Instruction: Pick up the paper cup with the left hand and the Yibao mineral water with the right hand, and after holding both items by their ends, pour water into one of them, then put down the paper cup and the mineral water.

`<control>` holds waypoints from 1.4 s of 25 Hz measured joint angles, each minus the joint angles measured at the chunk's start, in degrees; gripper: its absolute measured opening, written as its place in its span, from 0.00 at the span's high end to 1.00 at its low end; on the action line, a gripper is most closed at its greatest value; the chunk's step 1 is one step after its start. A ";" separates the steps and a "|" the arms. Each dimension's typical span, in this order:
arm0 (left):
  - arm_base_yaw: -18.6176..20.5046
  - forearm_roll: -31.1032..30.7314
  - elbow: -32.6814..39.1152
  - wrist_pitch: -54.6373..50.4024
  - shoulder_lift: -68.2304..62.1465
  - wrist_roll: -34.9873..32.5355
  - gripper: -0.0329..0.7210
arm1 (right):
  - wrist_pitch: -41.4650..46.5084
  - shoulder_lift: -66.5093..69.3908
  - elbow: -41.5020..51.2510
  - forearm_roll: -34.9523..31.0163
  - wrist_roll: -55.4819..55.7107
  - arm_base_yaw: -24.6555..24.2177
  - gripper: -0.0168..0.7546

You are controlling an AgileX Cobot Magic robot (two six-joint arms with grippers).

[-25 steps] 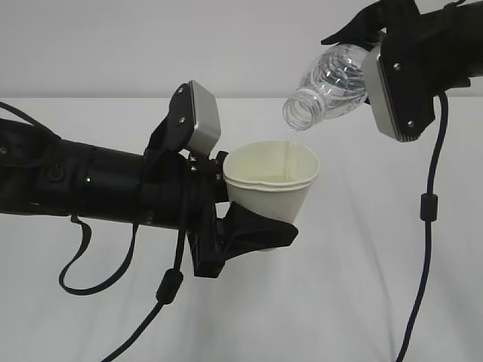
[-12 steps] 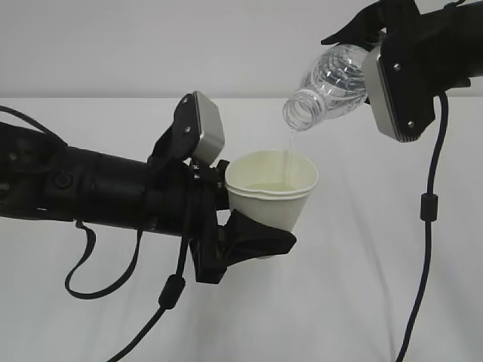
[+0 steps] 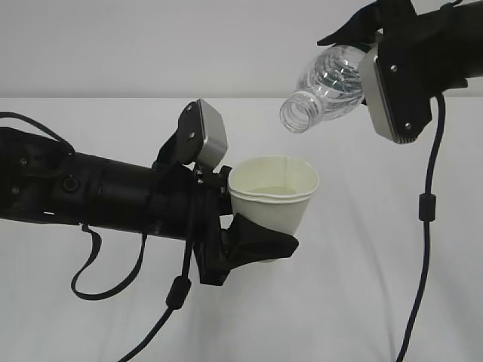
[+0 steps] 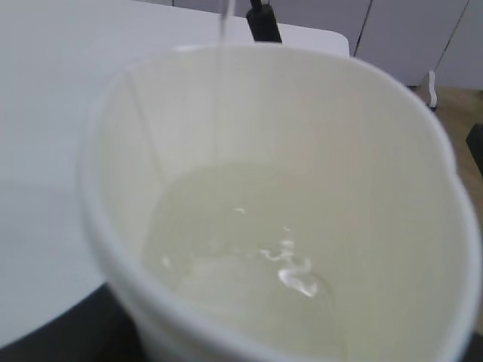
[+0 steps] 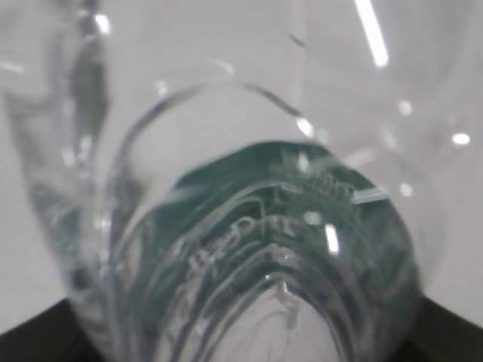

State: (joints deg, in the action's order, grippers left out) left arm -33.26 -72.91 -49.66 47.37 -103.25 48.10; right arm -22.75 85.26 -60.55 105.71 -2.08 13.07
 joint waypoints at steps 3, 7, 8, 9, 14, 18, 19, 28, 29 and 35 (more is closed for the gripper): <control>0.00 0.98 -0.49 0.60 0.00 0.05 0.38 | 0.00 0.00 0.00 0.00 0.00 0.82 0.34; 0.00 0.98 -0.61 1.08 0.00 0.05 0.38 | 0.00 0.00 0.00 0.00 0.00 1.14 0.34; 0.00 0.98 -0.61 1.21 0.00 0.05 0.38 | 0.00 0.00 0.00 0.00 0.00 1.14 0.34; 0.00 0.98 -0.61 1.33 0.00 0.05 0.38 | 0.00 0.00 0.00 0.00 0.00 1.14 0.34; 0.00 0.98 -0.61 1.72 0.00 0.14 0.39 | 0.00 0.00 0.00 0.00 0.00 1.14 0.35; 0.00 0.98 -0.61 1.85 0.00 0.14 0.39 | 0.10 0.00 0.00 0.00 0.00 1.14 0.35; 0.00 0.88 -0.61 1.95 0.00 0.14 0.39 | 0.10 0.00 0.00 0.00 0.00 1.14 0.35; 0.00 0.53 -0.61 3.42 0.00 0.14 0.39 | 0.40 0.00 0.00 0.00 -0.63 1.14 0.35; 0.00 0.53 -0.61 3.42 0.00 0.14 0.39 | 0.40 0.00 0.00 0.00 -0.63 1.14 0.35; 0.00 0.53 -0.61 3.62 0.00 0.14 0.39 | 0.53 0.00 0.00 0.00 -0.73 1.14 0.35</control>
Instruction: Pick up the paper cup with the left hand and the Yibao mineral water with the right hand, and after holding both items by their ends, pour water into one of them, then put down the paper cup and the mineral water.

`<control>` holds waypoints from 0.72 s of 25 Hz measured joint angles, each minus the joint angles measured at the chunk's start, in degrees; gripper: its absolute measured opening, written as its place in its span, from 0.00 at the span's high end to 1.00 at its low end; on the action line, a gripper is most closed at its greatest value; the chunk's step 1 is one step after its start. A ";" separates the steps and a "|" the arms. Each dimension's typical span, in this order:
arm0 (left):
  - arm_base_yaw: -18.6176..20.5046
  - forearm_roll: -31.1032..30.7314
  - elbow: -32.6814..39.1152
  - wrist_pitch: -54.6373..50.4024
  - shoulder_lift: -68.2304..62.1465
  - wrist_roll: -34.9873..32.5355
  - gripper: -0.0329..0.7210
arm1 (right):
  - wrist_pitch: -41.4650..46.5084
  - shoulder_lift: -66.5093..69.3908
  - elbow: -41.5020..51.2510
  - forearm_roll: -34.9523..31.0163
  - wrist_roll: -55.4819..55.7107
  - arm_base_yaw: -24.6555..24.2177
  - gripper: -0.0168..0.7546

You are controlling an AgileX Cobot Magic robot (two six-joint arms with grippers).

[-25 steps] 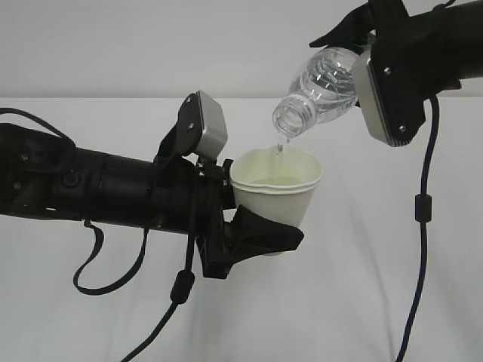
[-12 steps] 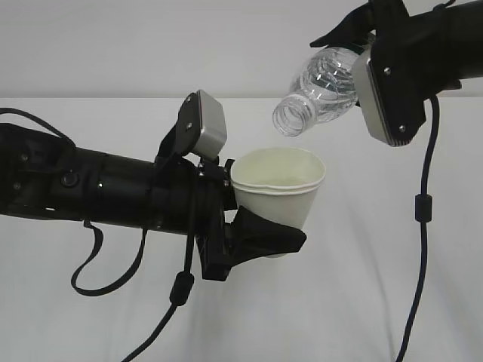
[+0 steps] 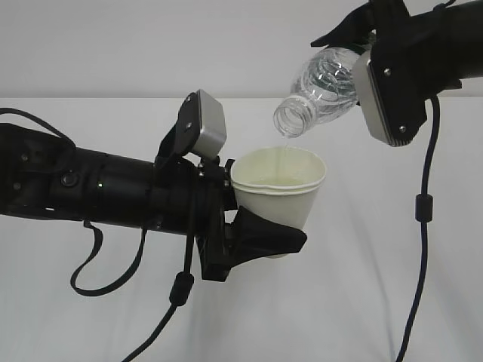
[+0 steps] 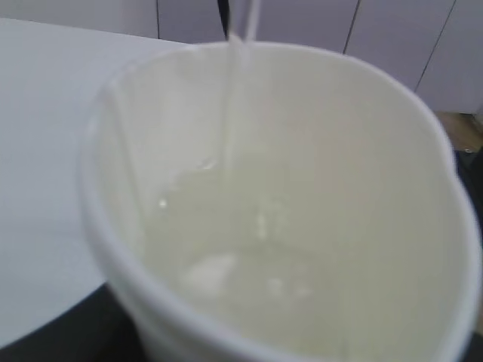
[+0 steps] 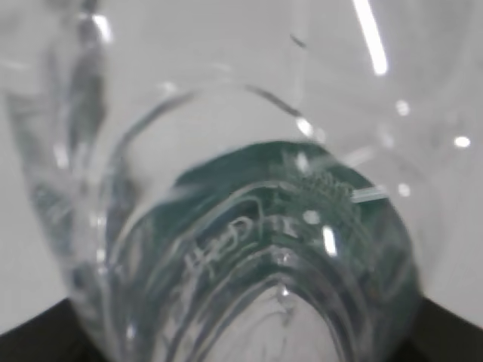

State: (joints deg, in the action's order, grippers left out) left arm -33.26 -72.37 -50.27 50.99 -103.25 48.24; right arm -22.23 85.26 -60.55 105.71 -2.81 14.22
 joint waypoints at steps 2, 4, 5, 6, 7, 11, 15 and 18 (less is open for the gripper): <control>0.00 0.00 0.00 0.16 0.00 0.00 0.39 | 0.13 0.00 0.00 0.00 0.00 0.00 0.35; 0.00 0.00 0.00 0.26 0.00 0.00 0.39 | 0.13 0.00 0.00 0.00 -0.12 0.00 0.35; 0.00 0.00 0.00 0.26 0.00 0.00 0.39 | 0.13 0.00 0.00 0.00 -0.12 0.00 0.35; 0.00 -0.03 0.00 0.26 0.00 0.00 0.39 | 0.13 0.00 0.00 0.00 -0.12 0.00 0.35; 0.00 -0.03 0.00 0.26 0.00 0.00 0.39 | 0.13 0.00 0.00 0.00 -0.12 0.00 0.35; 0.00 -0.38 0.00 0.26 0.00 0.00 0.39 | 0.38 0.00 0.00 0.00 -0.79 0.00 0.35; 0.00 -0.82 0.00 0.38 0.00 0.00 0.39 | 0.74 0.00 0.00 0.00 -0.94 0.00 0.35; 0.00 -0.82 0.00 0.38 0.00 0.00 0.39 | 0.84 0.00 0.00 0.00 -1.04 0.00 0.35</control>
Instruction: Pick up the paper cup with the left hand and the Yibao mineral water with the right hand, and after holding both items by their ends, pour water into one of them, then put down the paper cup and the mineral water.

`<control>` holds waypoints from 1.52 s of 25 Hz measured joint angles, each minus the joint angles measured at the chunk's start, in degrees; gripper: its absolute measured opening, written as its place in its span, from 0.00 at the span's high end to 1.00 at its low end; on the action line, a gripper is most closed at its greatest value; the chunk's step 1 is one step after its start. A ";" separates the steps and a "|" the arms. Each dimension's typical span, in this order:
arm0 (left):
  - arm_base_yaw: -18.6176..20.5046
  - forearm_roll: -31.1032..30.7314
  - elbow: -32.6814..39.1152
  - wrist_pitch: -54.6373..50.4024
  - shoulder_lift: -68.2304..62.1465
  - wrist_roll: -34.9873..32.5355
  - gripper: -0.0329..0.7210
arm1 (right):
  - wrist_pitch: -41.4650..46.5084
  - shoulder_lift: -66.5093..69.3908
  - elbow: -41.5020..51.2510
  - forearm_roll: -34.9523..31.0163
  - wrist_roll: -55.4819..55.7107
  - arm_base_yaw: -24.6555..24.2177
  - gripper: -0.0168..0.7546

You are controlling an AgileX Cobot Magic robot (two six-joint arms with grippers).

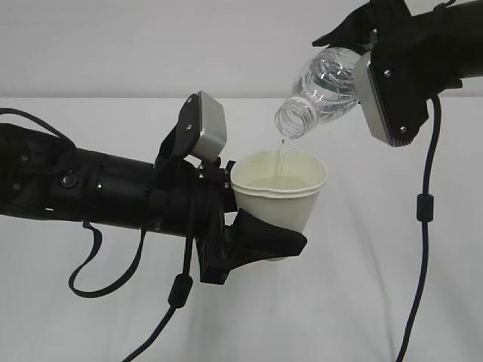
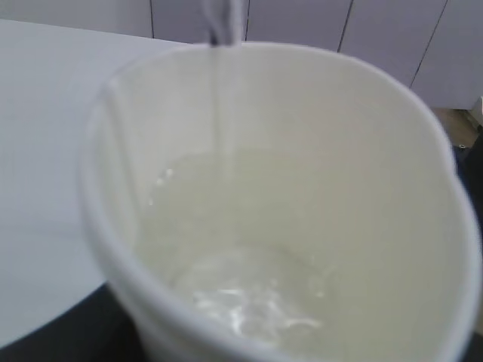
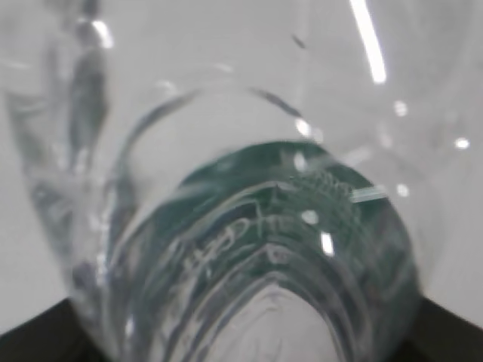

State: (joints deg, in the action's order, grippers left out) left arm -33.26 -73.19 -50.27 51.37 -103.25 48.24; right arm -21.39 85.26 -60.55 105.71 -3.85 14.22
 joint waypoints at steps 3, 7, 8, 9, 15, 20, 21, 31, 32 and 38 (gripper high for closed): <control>0.00 0.00 0.00 0.00 0.00 0.00 0.39 | 0.00 0.00 0.00 0.00 -0.13 0.00 0.35; 0.00 -0.10 0.00 0.00 0.00 0.00 0.39 | 0.00 0.00 0.00 0.00 -0.25 0.00 0.35; 0.00 -0.11 0.00 0.00 0.00 0.00 0.39 | 0.00 0.00 0.00 0.00 -0.38 0.00 0.35; 0.00 -0.21 0.00 0.00 0.00 0.00 0.39 | 0.00 0.00 0.00 0.00 -0.38 0.00 0.35; 0.00 -0.21 0.00 0.00 0.00 0.00 0.39 | 0.00 0.00 0.00 0.00 -0.40 0.00 0.35; 0.00 -0.21 0.00 0.00 0.00 0.00 0.39 | 0.00 0.00 0.00 0.00 -0.40 0.00 0.35; 0.00 -0.21 0.00 0.00 0.00 0.00 0.39 | 0.00 0.00 0.00 0.00 -0.40 0.00 0.35; 0.00 -0.21 0.00 0.00 0.00 0.00 0.39 | 0.00 0.00 0.00 0.00 -0.40 0.00 0.35; 0.00 -0.32 0.00 0.00 0.00 0.00 0.39 | 0.00 0.00 0.00 0.00 -0.40 0.00 0.35; 0.00 -0.31 0.00 0.00 0.00 0.00 0.39 | 0.00 0.00 0.00 0.00 -0.40 0.00 0.35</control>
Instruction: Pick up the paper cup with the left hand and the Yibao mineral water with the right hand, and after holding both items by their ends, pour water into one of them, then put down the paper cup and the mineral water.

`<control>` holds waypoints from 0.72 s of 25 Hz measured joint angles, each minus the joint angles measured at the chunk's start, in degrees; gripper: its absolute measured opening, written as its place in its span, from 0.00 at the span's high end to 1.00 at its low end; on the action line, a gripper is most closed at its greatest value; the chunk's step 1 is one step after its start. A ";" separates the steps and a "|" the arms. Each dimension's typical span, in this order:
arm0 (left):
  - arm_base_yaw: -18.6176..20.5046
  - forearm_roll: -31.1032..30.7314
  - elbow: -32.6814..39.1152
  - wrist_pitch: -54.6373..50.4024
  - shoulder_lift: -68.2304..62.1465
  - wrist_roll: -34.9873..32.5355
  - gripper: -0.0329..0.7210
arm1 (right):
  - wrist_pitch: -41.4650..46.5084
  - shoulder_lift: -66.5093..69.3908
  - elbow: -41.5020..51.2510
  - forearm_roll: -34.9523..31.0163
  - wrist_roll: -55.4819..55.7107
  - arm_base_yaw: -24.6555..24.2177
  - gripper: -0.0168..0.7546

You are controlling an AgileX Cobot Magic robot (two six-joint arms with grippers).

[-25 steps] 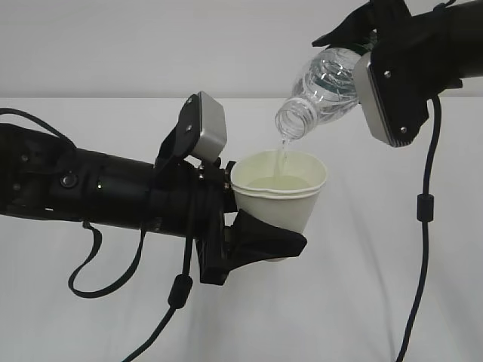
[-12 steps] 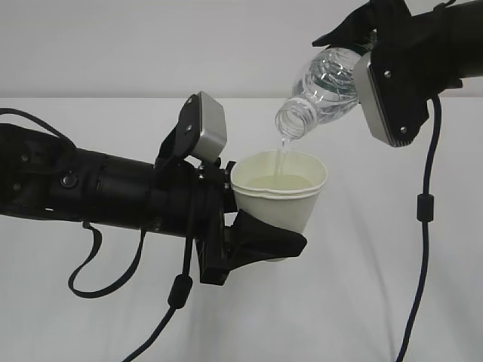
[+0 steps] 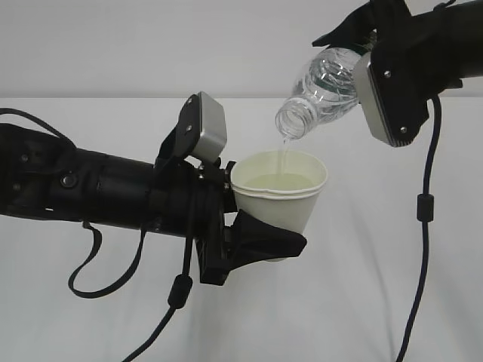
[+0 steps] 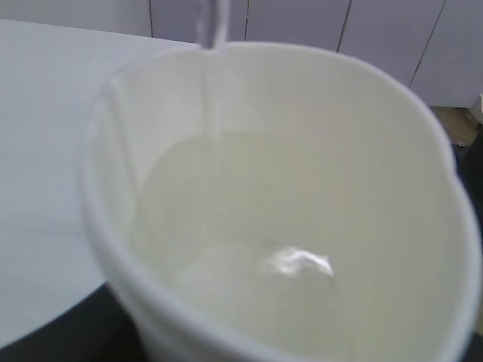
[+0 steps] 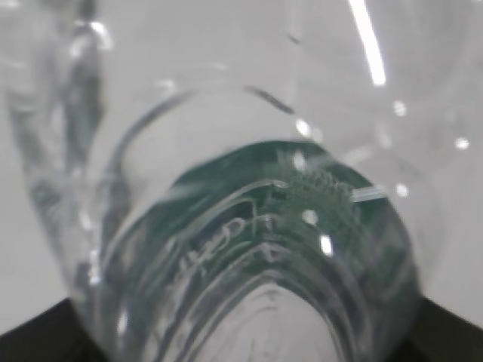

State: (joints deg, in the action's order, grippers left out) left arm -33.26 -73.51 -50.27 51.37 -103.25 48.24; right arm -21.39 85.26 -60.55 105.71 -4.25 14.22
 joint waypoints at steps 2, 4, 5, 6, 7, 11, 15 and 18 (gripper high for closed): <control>0.00 0.00 0.00 0.00 0.00 -0.10 0.39 | 0.00 0.00 0.00 0.00 0.00 0.00 0.35; 0.00 0.27 0.00 0.00 0.00 -0.10 0.39 | 0.00 0.00 0.00 0.00 0.00 0.00 0.35; 0.00 0.54 0.00 0.00 0.00 -0.21 0.39 | 0.00 0.00 0.00 0.00 0.00 0.00 0.35; 0.00 0.95 0.00 -0.11 0.00 -0.62 0.39 | 0.00 0.00 0.00 0.00 0.00 0.00 0.35; 0.00 1.39 0.00 -0.11 0.00 -1.06 0.39 | 0.00 0.00 0.00 0.00 0.17 0.00 0.35; 0.00 2.39 0.00 -0.22 0.00 -1.66 0.39 | -0.24 0.00 0.00 0.00 1.60 0.00 0.35; 0.00 3.25 0.00 -0.70 0.00 -2.01 0.39 | -0.82 0.00 0.00 0.00 2.63 0.00 0.35; 0.00 3.84 0.00 -0.68 0.00 -2.86 0.39 | -1.14 0.00 0.00 0.00 3.24 0.00 0.35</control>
State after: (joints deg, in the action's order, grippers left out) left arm -33.26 -69.67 -50.27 50.69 -103.25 45.38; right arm -22.53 85.26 -60.55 105.71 -1.01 14.22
